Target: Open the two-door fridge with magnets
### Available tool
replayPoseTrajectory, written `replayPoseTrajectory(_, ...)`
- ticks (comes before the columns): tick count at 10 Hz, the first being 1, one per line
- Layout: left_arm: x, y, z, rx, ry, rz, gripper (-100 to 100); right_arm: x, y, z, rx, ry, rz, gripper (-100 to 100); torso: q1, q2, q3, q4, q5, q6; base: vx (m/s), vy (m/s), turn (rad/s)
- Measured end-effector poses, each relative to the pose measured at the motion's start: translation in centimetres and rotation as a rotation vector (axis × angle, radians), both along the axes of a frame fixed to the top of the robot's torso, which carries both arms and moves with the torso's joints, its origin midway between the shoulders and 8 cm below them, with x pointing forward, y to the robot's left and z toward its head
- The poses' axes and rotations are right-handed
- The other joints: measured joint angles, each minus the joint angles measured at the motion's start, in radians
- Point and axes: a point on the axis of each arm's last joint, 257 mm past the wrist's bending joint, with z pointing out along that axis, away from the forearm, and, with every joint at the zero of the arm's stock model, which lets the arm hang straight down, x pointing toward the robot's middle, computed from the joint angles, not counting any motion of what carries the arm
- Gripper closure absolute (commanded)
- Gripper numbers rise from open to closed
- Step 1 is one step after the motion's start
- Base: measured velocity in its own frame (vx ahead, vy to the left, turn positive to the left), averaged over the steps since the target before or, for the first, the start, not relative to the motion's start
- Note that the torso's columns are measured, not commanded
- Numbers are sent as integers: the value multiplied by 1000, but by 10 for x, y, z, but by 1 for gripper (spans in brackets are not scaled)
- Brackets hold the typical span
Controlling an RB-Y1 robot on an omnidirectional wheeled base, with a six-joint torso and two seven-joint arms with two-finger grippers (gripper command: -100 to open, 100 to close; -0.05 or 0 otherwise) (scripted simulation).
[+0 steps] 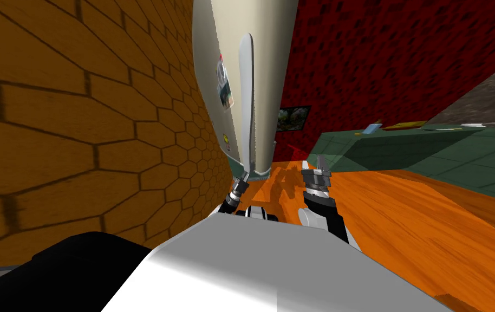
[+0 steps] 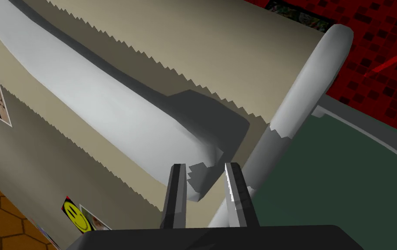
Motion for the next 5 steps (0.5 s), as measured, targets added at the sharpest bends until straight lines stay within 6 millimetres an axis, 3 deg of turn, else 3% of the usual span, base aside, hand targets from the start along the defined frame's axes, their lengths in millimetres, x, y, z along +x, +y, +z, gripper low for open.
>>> replayPoseTrajectory(5,-25,-9,5,-7,-8,-89,100,0,0,0,0,0,0,0,-5,-5,-4,0,-1,0,-88,257,-66)
